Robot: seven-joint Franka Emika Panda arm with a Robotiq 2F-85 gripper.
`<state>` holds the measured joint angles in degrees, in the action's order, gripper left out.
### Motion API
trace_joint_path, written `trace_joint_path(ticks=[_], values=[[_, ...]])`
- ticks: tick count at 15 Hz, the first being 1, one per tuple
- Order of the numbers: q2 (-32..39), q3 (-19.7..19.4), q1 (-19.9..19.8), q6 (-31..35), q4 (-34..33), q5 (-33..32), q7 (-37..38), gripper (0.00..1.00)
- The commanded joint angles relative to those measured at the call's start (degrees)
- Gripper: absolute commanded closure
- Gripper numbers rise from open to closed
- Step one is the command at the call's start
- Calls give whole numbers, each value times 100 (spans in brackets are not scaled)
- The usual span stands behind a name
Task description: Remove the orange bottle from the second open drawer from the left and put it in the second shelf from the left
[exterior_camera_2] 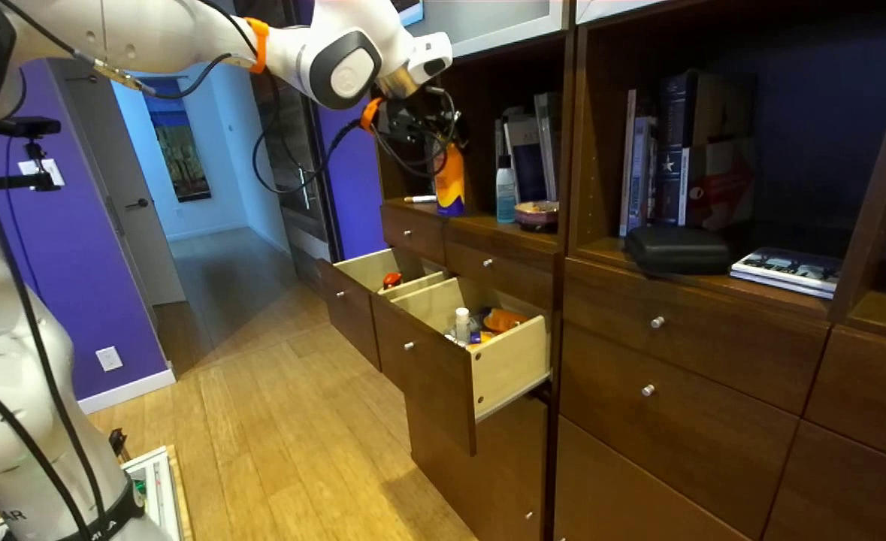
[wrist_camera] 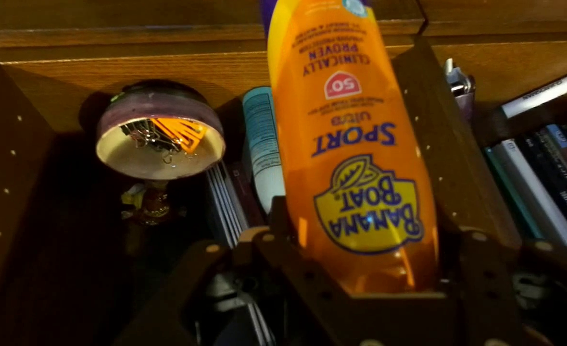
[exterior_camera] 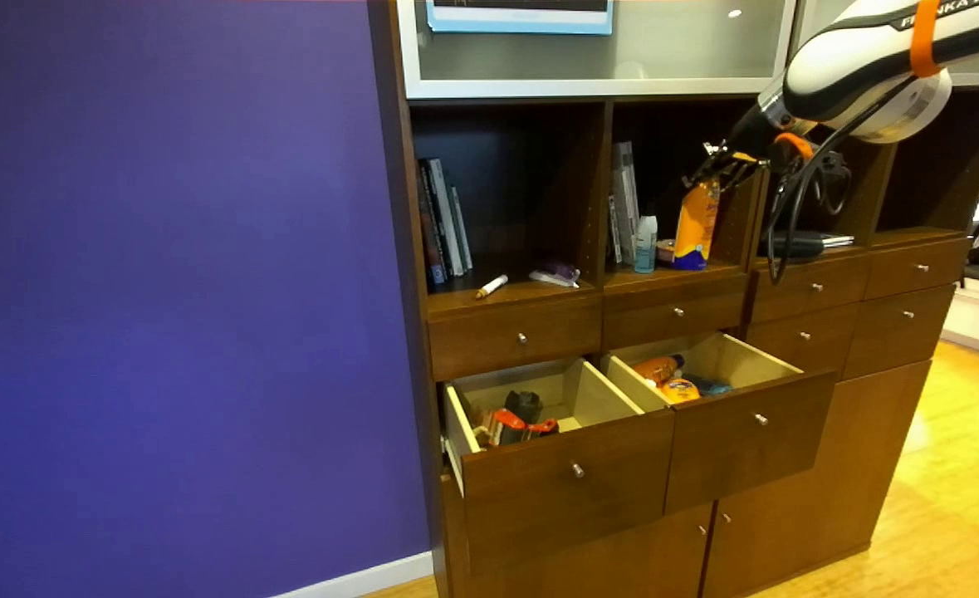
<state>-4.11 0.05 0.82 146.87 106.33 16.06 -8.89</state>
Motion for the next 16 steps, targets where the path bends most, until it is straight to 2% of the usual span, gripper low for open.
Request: trace_joint_path(ticks=[1,7,16], values=[[342,85,82,-45,-464,-313,272,61],[916,188,134,12,-968,-945,918,61],[1665,104,366,153,-1801,-1773,2268,61]])
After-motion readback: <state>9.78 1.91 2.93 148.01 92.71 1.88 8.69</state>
